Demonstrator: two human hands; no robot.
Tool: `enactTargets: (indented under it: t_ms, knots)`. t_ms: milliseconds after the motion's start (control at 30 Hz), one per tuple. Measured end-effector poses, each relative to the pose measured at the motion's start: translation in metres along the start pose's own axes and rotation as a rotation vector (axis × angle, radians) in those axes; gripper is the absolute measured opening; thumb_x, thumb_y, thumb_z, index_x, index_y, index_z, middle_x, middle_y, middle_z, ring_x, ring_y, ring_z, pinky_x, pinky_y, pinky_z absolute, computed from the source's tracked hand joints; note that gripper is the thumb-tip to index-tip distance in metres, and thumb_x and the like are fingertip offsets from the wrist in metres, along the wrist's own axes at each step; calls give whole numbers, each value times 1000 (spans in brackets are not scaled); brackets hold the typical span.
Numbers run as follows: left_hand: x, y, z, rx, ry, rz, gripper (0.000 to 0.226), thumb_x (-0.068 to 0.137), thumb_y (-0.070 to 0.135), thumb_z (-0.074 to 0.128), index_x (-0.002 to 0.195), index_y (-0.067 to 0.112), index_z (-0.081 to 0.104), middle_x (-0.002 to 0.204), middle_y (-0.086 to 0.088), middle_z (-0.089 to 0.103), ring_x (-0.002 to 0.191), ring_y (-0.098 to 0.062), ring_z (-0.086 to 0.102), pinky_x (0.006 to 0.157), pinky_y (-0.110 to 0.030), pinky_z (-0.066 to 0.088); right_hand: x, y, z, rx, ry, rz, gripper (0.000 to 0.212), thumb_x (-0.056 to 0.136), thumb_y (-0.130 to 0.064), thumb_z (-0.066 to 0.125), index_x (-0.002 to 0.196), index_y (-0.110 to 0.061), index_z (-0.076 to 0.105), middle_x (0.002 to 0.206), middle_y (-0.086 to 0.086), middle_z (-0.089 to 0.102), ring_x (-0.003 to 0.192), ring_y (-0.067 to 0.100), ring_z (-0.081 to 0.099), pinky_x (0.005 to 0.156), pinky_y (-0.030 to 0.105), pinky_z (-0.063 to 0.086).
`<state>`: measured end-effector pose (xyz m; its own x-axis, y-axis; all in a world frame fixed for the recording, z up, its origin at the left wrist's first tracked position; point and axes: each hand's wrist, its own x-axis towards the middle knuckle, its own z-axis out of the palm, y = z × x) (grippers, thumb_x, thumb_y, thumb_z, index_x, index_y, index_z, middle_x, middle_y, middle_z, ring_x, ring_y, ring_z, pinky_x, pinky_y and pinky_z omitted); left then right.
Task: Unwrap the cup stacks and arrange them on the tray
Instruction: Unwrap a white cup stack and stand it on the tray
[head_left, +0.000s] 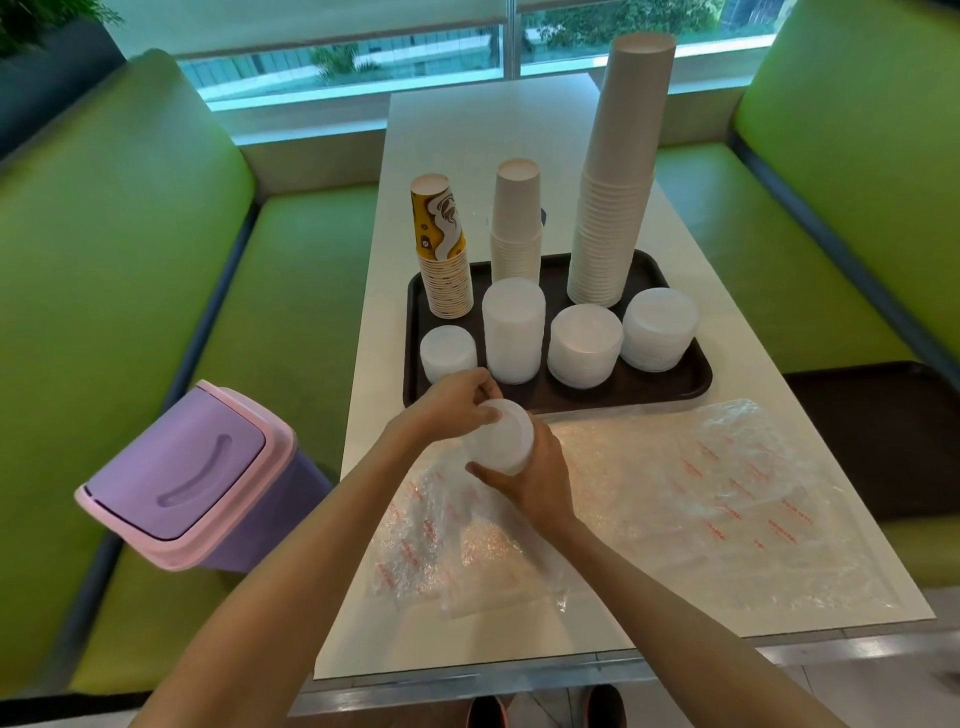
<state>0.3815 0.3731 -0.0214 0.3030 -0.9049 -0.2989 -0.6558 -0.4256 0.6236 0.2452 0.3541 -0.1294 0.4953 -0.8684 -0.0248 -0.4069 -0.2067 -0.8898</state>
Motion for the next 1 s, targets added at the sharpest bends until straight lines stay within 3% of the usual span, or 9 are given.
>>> enactTargets:
  t_ms: [167,333,500,667,733,867,1000]
  knots:
    - [-8,-8,-10,-162,-40,12,14,89,9,63,100,15,56,93,1,59,86,-14,55,71,-17,45,-1,0,-3,35,10,-48,93,56,-48,88,133,-19,45,129,-3,53,111,7,45,89,14,36]
    - [-8,-21,-28,-430,-33,-100,13,92,13,60,104,13,56,90,-2,62,81,-15,60,65,-21,51,1,0,-4,36,9,-40,89,56,-52,87,130,-22,46,123,-8,53,110,12,50,92,28,48]
    - [15,-42,-44,-648,288,-291,24,92,13,61,114,6,55,104,-11,60,85,-18,57,56,-19,48,2,0,-3,-16,4,-32,92,57,-53,87,133,-21,45,131,-5,52,117,13,48,95,22,41]
    - [51,-60,-50,-672,555,-452,17,88,14,63,102,8,55,118,-18,61,90,-23,55,56,-24,43,1,-1,-3,-44,1,-47,93,57,-55,85,132,-18,45,130,-3,53,116,15,49,93,24,43]
    - [63,-61,-52,-659,568,-486,16,87,12,64,99,8,56,117,-19,61,89,-24,56,62,-28,49,1,-1,-4,-45,4,-51,92,57,-56,85,131,-18,46,129,-3,54,115,15,50,94,25,44]
    - [81,-58,-48,-596,529,-529,27,85,13,66,108,1,59,117,-19,61,105,-33,60,89,-40,54,1,-1,-6,-44,-13,-31,92,57,-56,85,131,-21,45,129,-5,53,115,12,49,96,27,45]
    - [85,-55,-40,-417,521,-525,30,86,16,65,111,1,61,118,-18,61,106,-34,60,92,-42,52,2,-1,-5,-55,-2,-41,91,56,-57,85,130,-20,46,128,-4,54,116,13,50,96,29,46]
